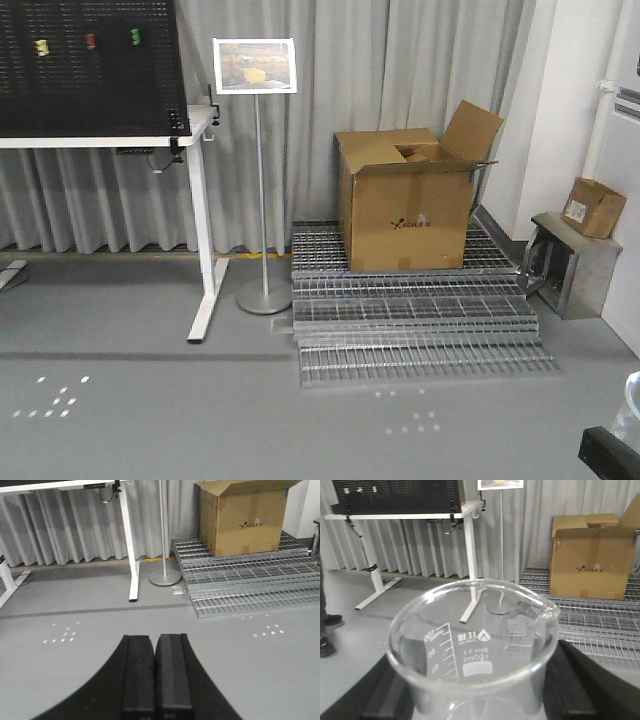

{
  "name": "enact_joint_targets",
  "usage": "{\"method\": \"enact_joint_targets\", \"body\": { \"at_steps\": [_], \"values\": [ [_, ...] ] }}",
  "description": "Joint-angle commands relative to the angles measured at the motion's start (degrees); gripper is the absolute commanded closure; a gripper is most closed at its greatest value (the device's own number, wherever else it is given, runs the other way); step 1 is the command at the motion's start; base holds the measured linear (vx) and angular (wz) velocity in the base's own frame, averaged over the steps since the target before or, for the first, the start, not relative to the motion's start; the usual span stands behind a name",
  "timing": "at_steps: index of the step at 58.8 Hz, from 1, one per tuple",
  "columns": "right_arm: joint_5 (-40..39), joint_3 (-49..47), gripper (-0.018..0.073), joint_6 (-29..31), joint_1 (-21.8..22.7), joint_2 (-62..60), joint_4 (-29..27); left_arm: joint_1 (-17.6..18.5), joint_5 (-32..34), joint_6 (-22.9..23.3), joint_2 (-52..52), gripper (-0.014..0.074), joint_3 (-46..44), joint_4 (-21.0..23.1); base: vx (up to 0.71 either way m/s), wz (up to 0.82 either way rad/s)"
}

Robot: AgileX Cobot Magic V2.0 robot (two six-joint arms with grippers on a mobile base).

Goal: Pick beaker and place in left cabinet
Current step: 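Drive the base to the open white cabinet with the blue tray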

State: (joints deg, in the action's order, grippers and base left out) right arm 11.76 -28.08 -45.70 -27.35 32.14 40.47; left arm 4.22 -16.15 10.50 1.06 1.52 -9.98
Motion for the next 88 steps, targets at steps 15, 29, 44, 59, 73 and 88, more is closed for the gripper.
{"method": "enact_joint_targets", "body": {
  "at_steps": [15, 29, 44, 59, 73, 88],
  "values": [
    [-3.45, -1.88, 0.0564, 0.19, -0.03, 0.09, 0.98, -0.01, 4.78, 0.24, 0.48, 0.0593, -0.65, 0.00, 0.73, -0.19],
    [-3.45, -1.88, 0.0564, 0.19, -0.03, 0.09, 0.98, -0.01, 4.78, 0.24, 0.48, 0.0593, -0.65, 0.00, 0.70, -0.39],
    [-3.45, -1.88, 0.0564, 0.19, -0.03, 0.09, 0.98, -0.01, 4.78, 0.24, 0.48, 0.0593, -0.65, 0.00, 0.65, -0.53],
    [-3.45, -1.88, 0.0564, 0.19, -0.03, 0.09, 0.98, -0.01, 4.78, 0.24, 0.48, 0.0593, -0.65, 0.00, 0.61, -0.58],
    [-3.44, -1.88, 0.0564, 0.19, -0.03, 0.28, 0.98, -0.01, 4.73, 0.24, 0.55, 0.0593, -0.65, 0.00, 0.57, -0.67],
    [-3.44, -1.88, 0.0564, 0.19, -0.03, 0.28, 0.98, -0.01, 4.73, 0.24, 0.55, 0.0593, -0.65, 0.00, 0.49, -0.84]
  ]
}}
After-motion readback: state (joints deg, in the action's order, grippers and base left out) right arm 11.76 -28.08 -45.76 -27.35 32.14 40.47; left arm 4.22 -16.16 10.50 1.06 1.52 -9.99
